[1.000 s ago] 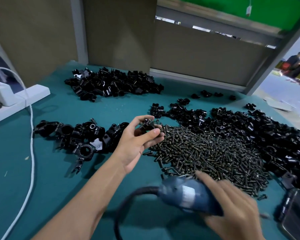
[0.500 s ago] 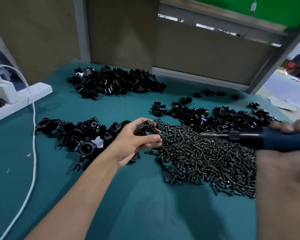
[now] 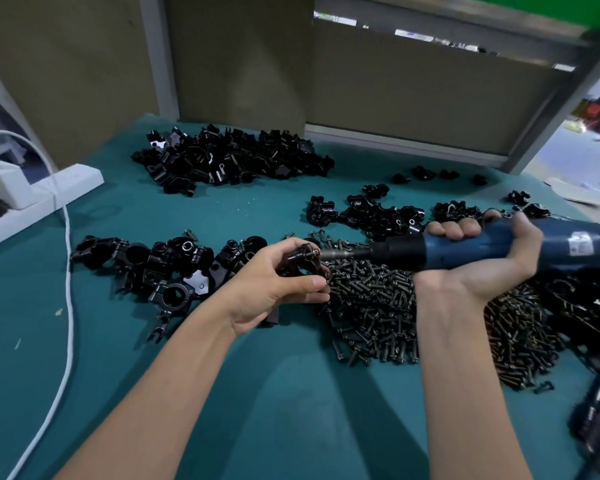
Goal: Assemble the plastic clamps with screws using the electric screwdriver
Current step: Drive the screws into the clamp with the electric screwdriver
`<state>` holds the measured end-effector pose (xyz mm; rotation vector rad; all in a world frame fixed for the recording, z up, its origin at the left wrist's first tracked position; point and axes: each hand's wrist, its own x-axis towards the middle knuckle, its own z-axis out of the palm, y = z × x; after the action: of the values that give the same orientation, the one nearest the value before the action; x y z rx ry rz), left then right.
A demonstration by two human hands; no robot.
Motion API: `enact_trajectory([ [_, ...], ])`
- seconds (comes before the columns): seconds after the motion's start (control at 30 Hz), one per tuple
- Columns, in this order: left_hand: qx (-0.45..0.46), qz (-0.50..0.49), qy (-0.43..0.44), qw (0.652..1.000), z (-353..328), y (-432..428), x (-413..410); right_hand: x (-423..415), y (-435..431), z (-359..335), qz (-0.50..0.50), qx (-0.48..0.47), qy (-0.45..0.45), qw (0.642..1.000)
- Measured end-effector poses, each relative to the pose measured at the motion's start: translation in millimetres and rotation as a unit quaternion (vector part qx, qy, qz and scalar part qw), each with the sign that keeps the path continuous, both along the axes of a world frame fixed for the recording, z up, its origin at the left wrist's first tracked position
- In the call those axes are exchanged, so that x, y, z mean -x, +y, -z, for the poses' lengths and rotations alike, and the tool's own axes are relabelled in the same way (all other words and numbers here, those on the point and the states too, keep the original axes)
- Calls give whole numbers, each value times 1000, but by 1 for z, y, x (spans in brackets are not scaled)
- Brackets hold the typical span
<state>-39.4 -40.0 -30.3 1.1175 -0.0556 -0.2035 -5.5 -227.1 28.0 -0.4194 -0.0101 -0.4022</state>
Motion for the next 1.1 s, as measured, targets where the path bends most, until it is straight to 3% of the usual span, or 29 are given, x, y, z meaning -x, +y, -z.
enact_trajectory([
  [0.07, 6, 5, 1, 1000, 0, 0, 0, -17, -1, -8, -3, 14, 45, 999],
  [0.33, -34, 24, 7, 999, 1, -3, 0, -21, -7, -7, -40, 24, -11, 999],
  [0.8, -190, 29, -9, 981, 7, -8, 0, -26, -18, 6, -57, 27, -18, 998],
  [1.1, -213, 43, -23, 976, 10, -6, 0, -27, -17, 9, -52, 17, -5, 998],
])
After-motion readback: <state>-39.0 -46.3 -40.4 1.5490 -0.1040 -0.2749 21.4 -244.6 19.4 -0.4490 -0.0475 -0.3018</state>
